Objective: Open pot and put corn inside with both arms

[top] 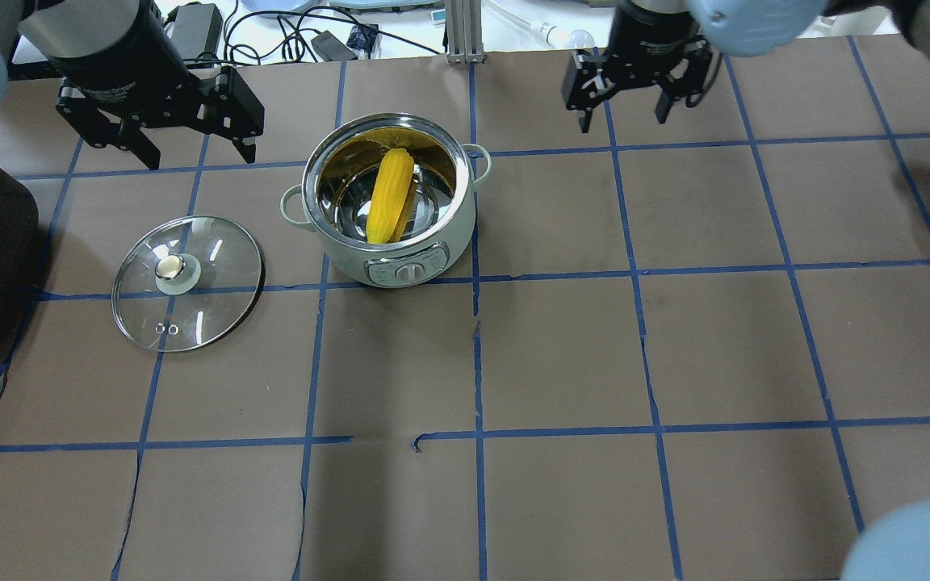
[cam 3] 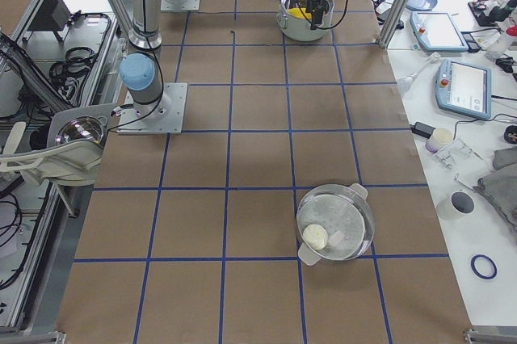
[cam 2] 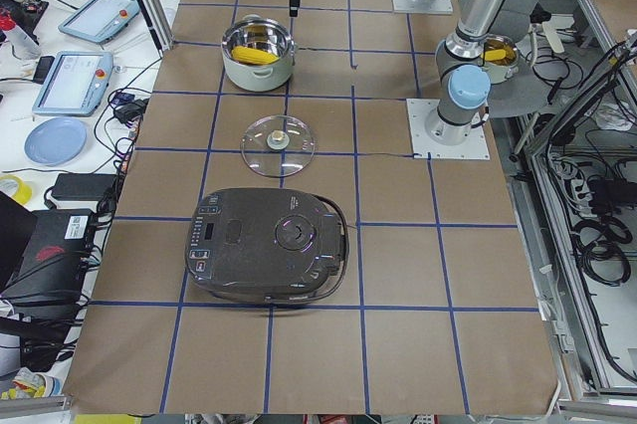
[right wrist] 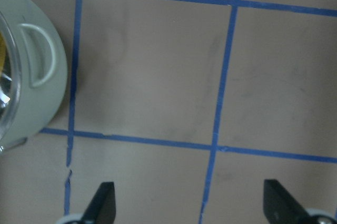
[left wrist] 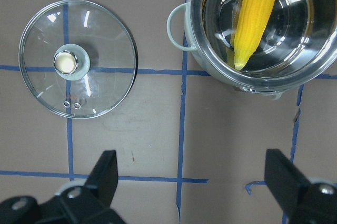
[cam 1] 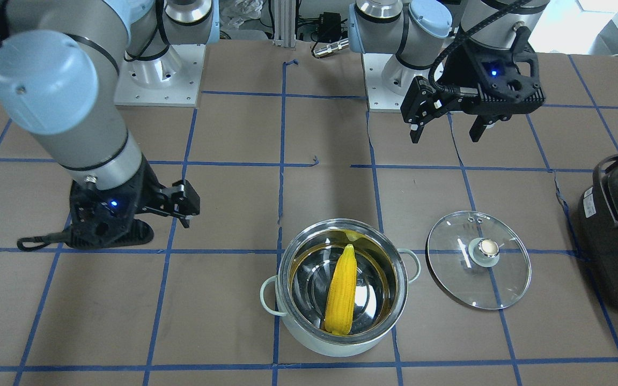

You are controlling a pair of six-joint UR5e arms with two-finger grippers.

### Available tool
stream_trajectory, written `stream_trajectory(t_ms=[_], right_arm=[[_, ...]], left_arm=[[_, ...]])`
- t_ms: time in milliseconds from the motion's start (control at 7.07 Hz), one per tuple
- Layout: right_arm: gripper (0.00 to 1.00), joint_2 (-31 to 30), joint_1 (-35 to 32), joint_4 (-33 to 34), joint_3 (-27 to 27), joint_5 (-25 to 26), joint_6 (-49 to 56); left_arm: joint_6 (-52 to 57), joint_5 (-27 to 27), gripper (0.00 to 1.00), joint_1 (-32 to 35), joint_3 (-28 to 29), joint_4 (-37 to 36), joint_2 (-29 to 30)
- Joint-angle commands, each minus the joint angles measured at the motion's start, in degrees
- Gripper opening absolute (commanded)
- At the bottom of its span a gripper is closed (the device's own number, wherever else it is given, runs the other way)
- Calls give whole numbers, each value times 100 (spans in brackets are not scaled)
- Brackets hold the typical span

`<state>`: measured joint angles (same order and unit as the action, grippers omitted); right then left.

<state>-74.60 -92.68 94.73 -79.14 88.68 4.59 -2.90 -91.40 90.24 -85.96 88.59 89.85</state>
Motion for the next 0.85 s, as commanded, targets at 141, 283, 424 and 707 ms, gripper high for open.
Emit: stream_trajectory(t_ms=[141,283,424,707], right_arm=[[100,-1196,189,-225,-778,114,262],[100,-1372,49,-297,-874,123,87],[100,-1417,48,-289,-928,88,42],[96,-1435,56,-271,-1033,35,-239]], left_arm=[[0,0,100,3,0,0,-2],[0,0,100,3,0,0,-2],[0,8,100,11,0,-8,6],[0,0,100,3,0,0,-2]])
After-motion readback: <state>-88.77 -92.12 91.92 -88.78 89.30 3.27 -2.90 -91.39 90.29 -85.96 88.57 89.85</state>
